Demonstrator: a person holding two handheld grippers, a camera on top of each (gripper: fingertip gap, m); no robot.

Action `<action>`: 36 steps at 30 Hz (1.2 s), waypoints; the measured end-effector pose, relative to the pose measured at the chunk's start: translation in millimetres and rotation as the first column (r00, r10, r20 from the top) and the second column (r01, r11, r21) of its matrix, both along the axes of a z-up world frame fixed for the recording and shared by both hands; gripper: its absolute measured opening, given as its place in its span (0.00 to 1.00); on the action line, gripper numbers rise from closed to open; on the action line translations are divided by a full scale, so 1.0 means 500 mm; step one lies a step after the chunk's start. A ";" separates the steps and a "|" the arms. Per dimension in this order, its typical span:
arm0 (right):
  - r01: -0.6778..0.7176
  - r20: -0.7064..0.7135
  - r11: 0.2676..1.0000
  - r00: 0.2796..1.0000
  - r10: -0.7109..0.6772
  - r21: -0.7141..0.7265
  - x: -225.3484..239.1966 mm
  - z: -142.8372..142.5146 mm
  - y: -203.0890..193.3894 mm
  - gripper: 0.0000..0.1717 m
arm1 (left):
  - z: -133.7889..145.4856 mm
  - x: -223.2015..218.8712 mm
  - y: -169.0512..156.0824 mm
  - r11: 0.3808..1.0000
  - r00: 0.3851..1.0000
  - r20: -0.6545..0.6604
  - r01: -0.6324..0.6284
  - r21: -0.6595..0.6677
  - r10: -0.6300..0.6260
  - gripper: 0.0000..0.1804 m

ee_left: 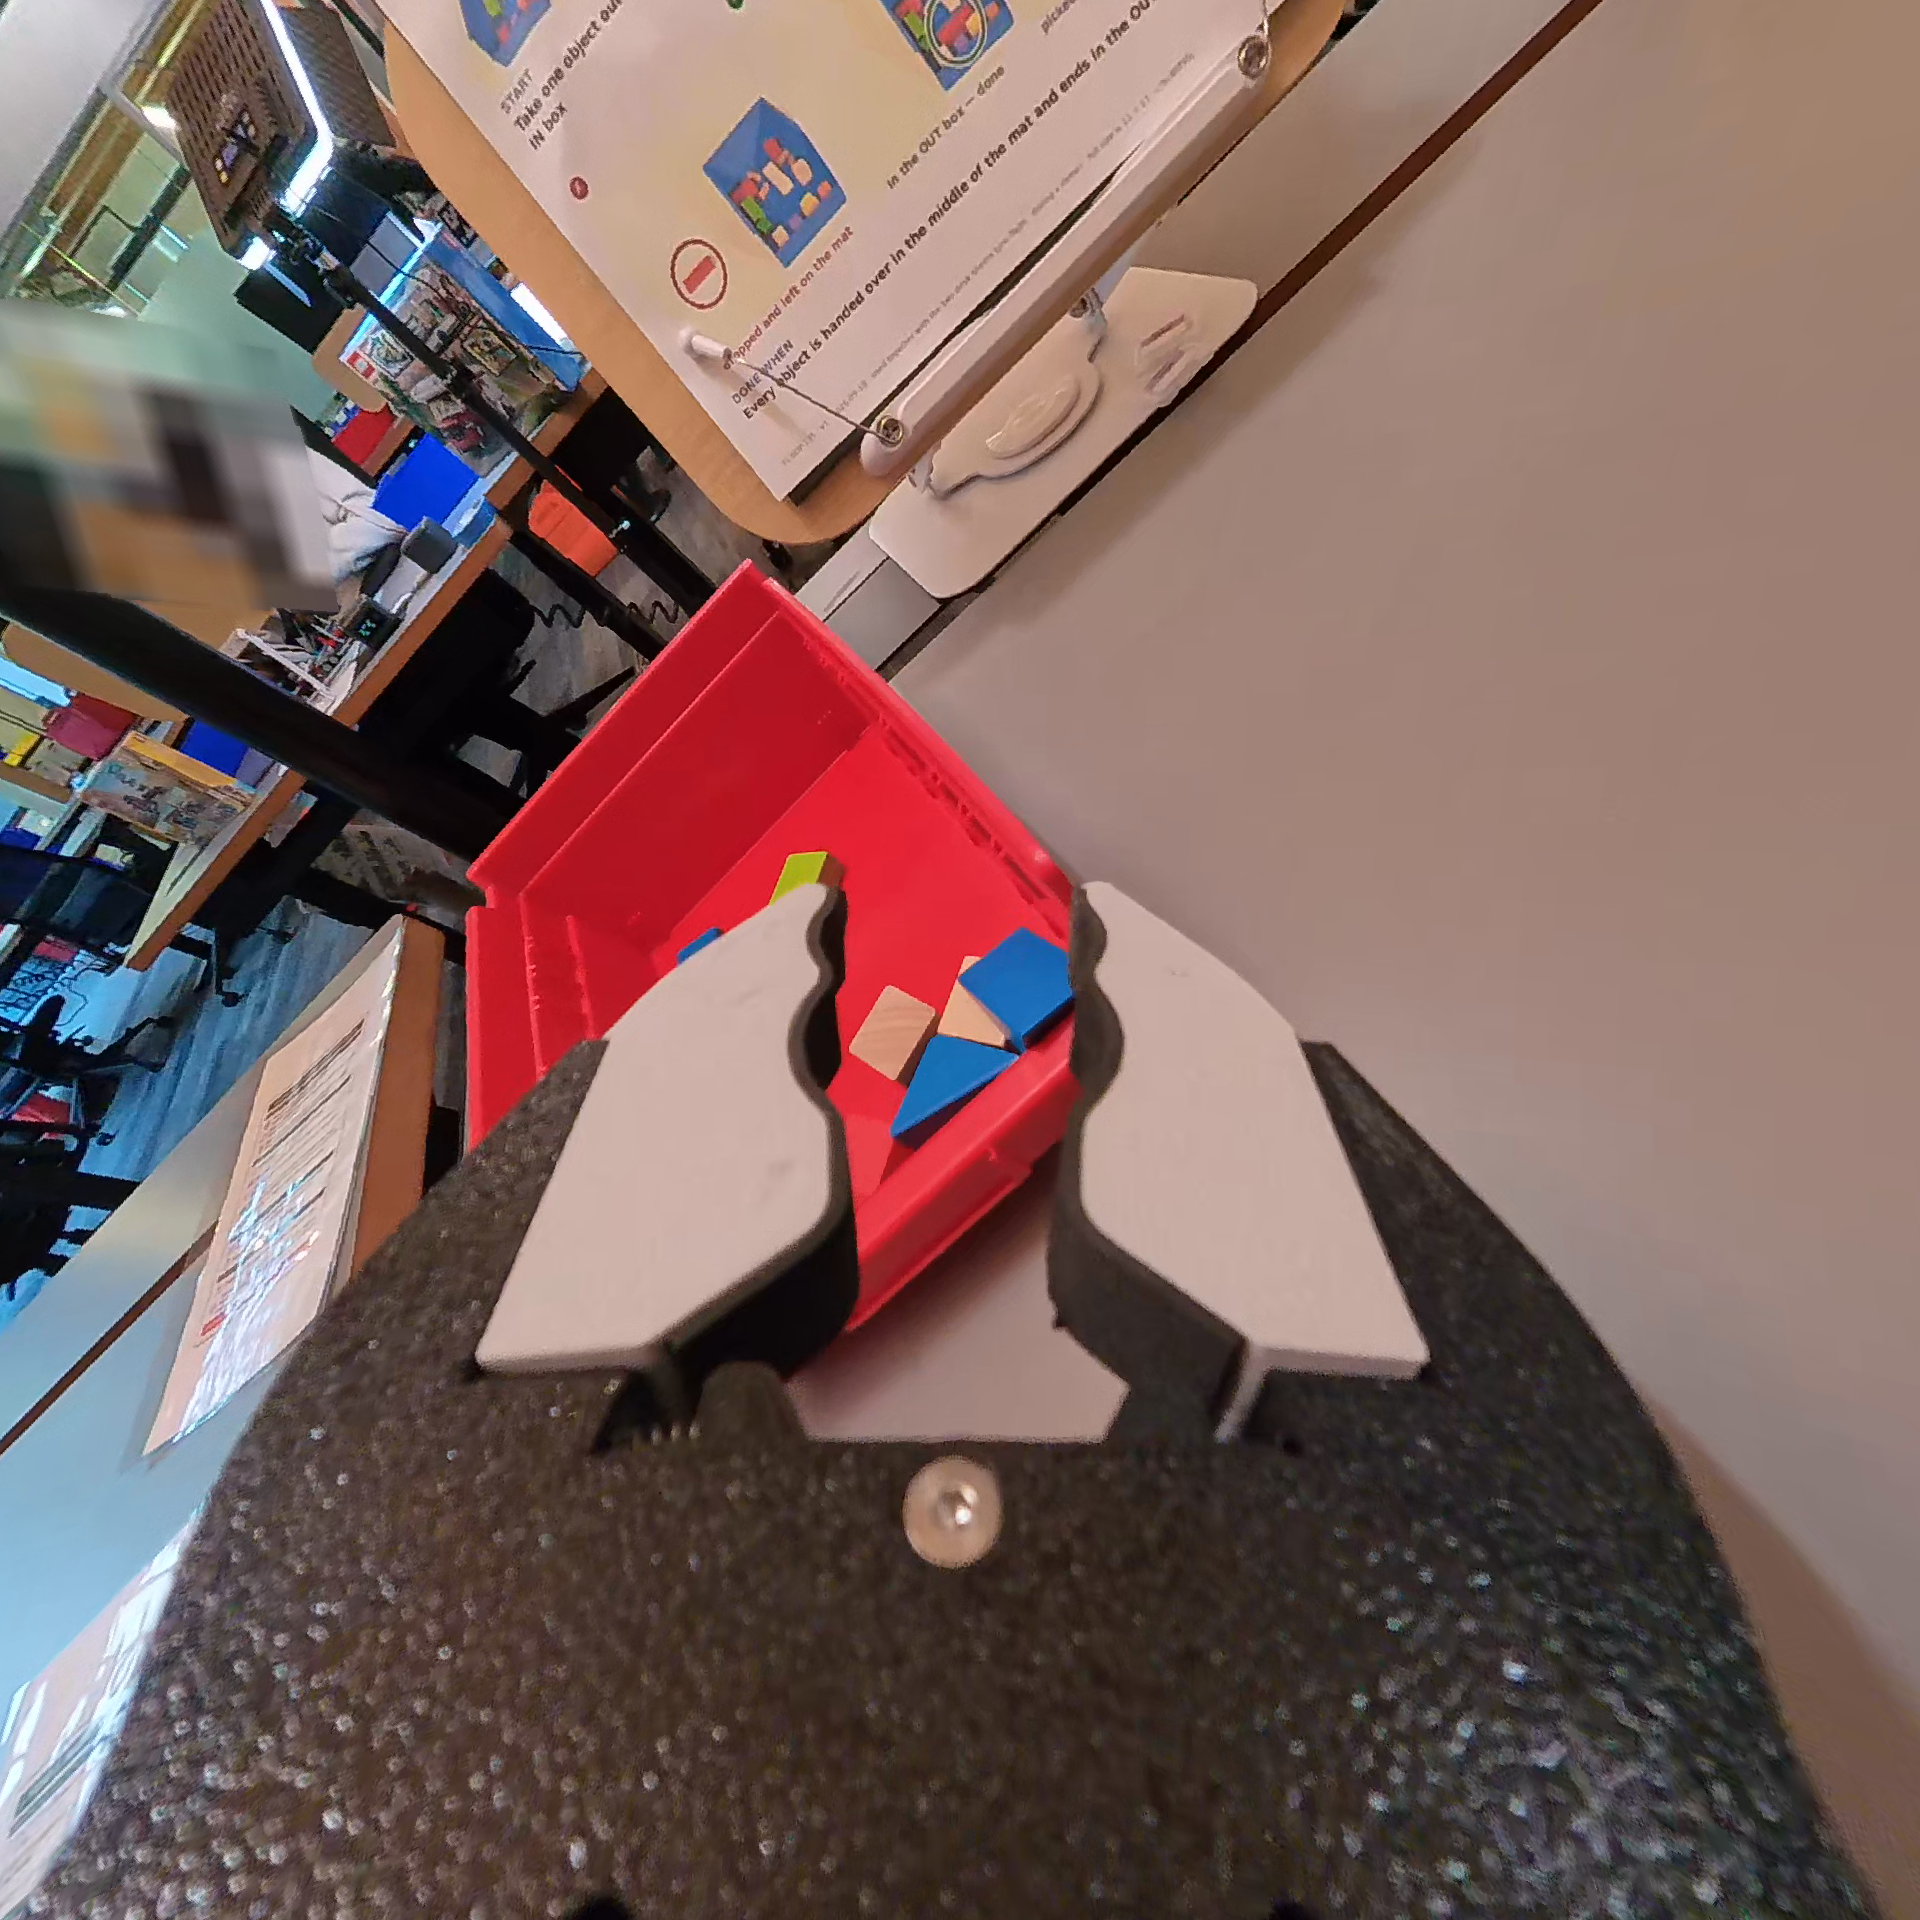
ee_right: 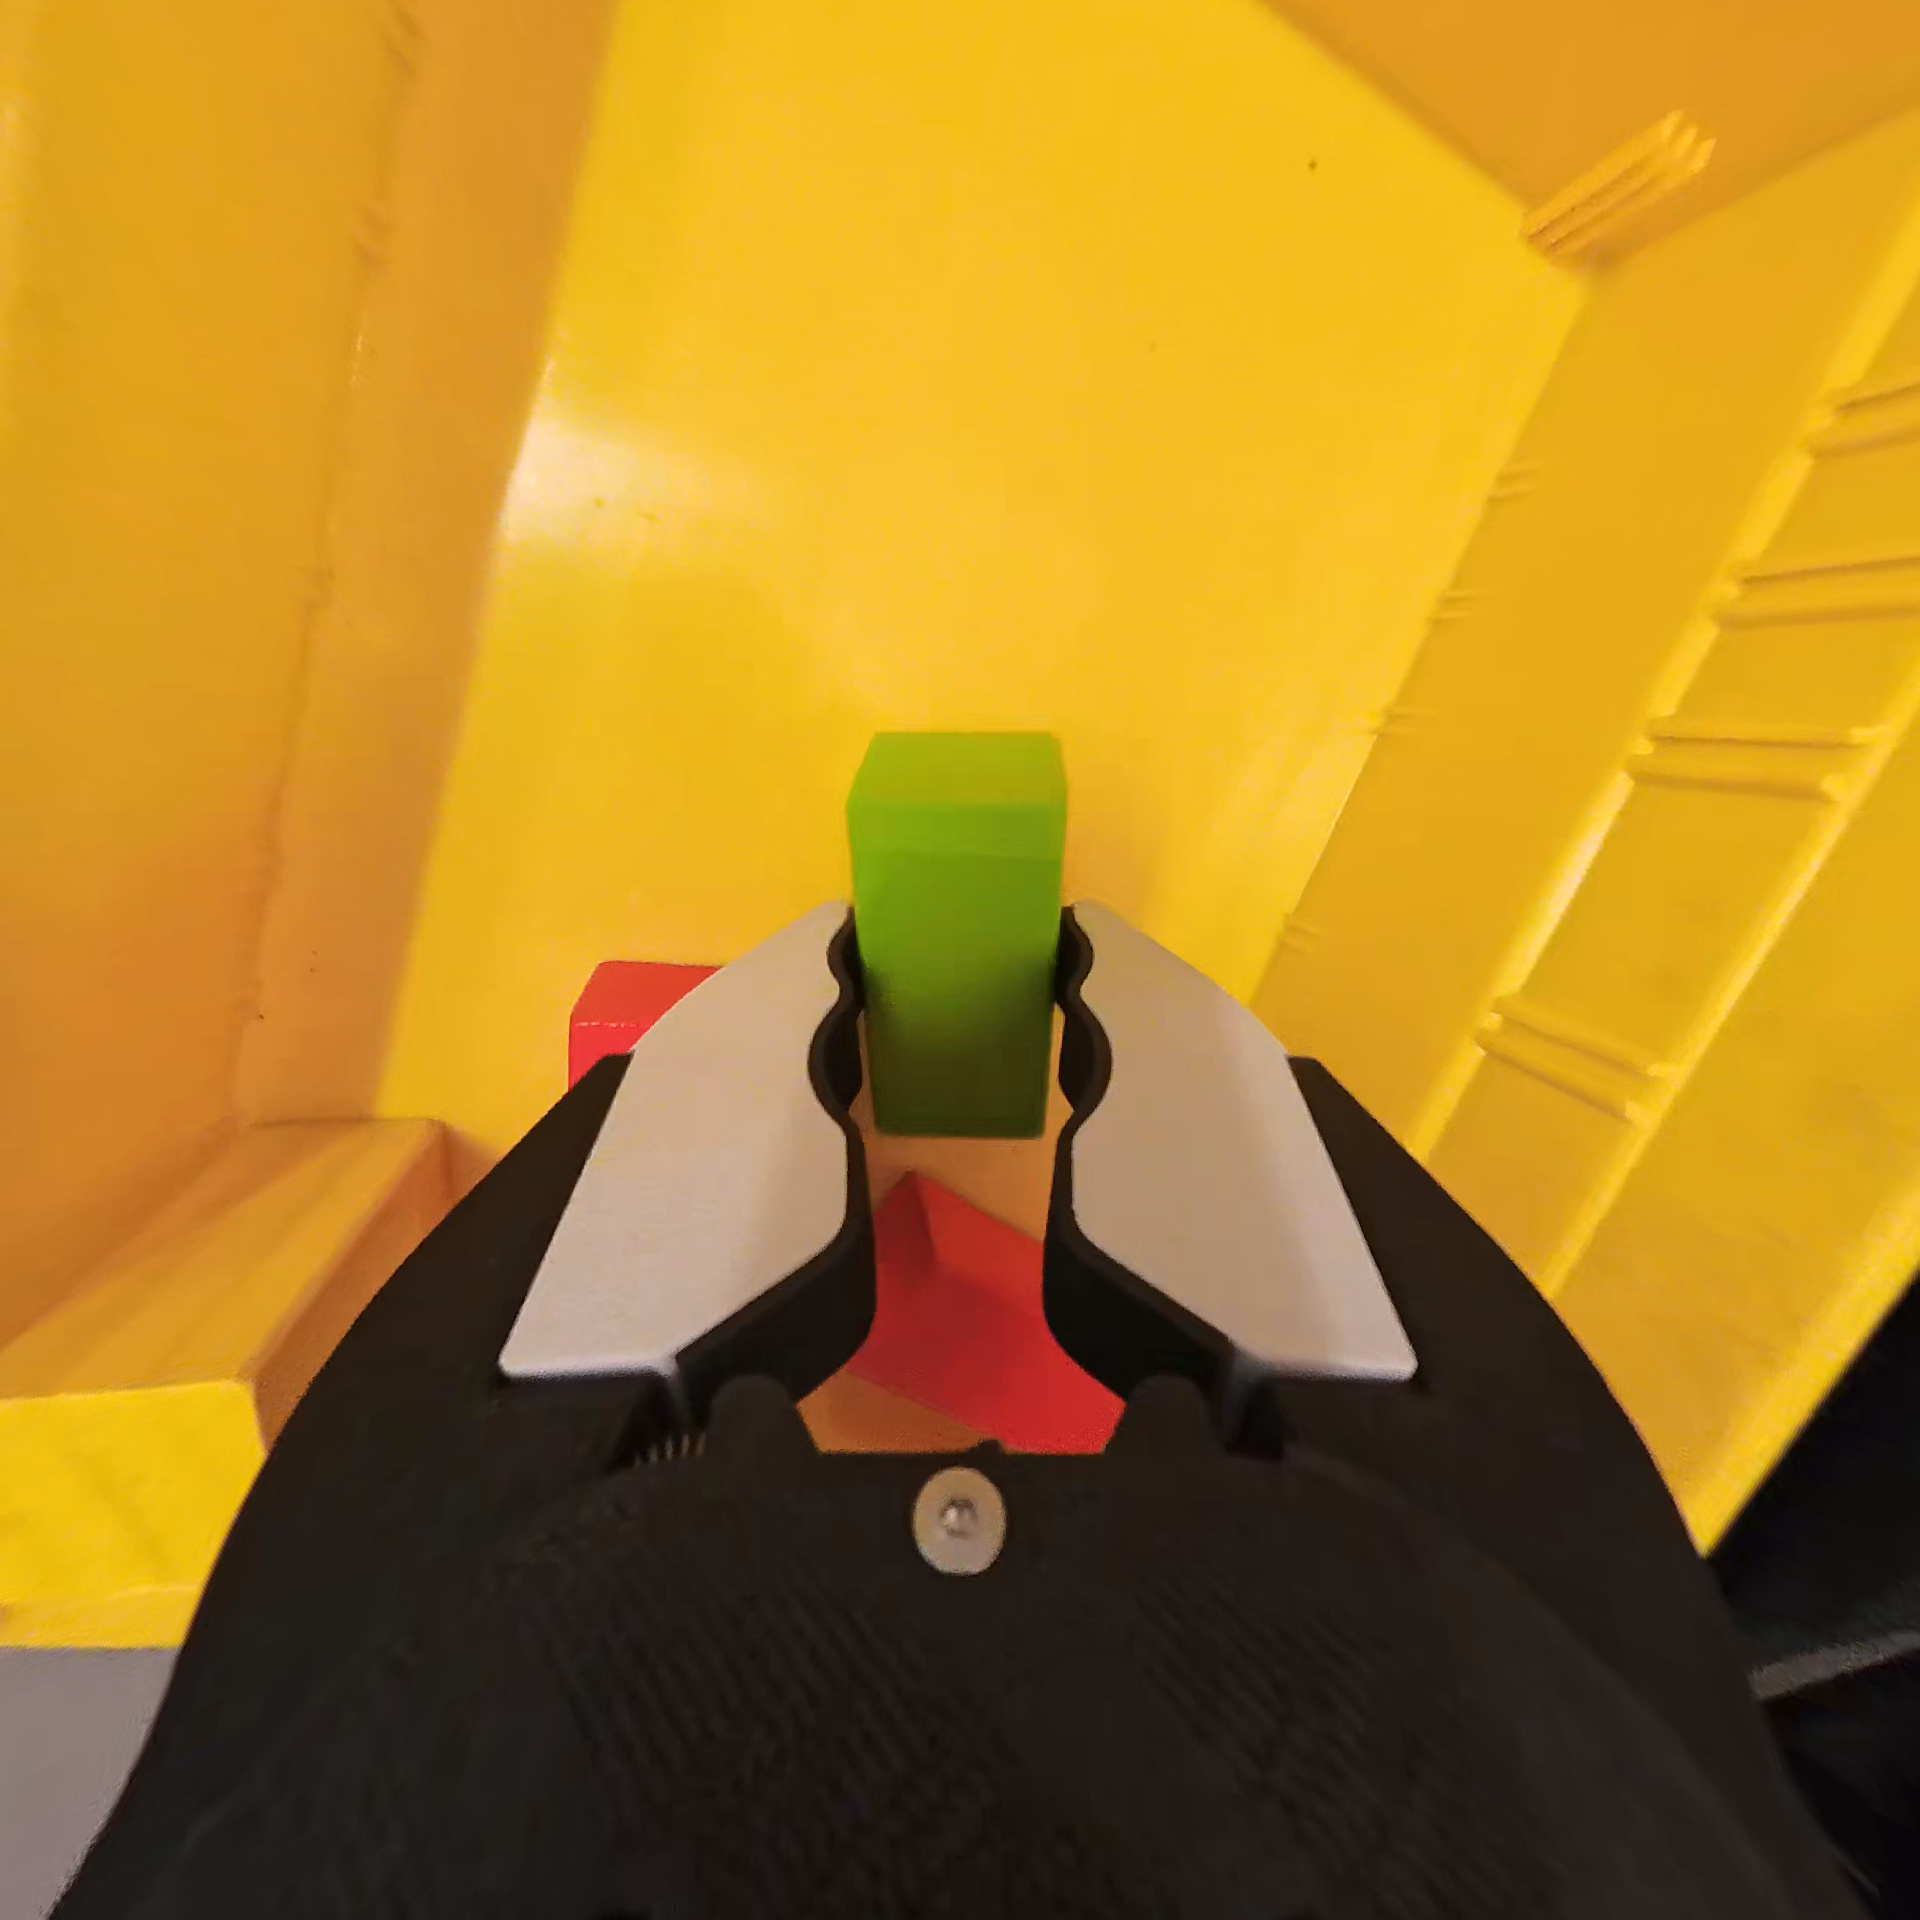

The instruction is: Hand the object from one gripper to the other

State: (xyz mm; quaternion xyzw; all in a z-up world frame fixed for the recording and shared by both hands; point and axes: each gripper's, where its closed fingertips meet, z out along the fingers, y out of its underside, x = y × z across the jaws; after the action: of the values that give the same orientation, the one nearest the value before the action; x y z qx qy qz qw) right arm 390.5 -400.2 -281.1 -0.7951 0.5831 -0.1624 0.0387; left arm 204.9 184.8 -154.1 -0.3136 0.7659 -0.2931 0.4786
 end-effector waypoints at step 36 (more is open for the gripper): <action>-0.043 0.091 0.999 0.995 0.044 -0.013 -0.023 0.039 -0.018 0.50 | -0.016 0.006 0.094 0.984 0.993 -0.047 -0.112 -0.142 0.106 0.22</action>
State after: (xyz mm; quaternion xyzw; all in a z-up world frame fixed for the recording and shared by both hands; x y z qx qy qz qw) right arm 379.2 -409.2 -261.7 -0.7995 0.5625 -0.2008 0.0644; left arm 207.8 231.9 -162.2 -0.3946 0.7335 -0.3149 0.4551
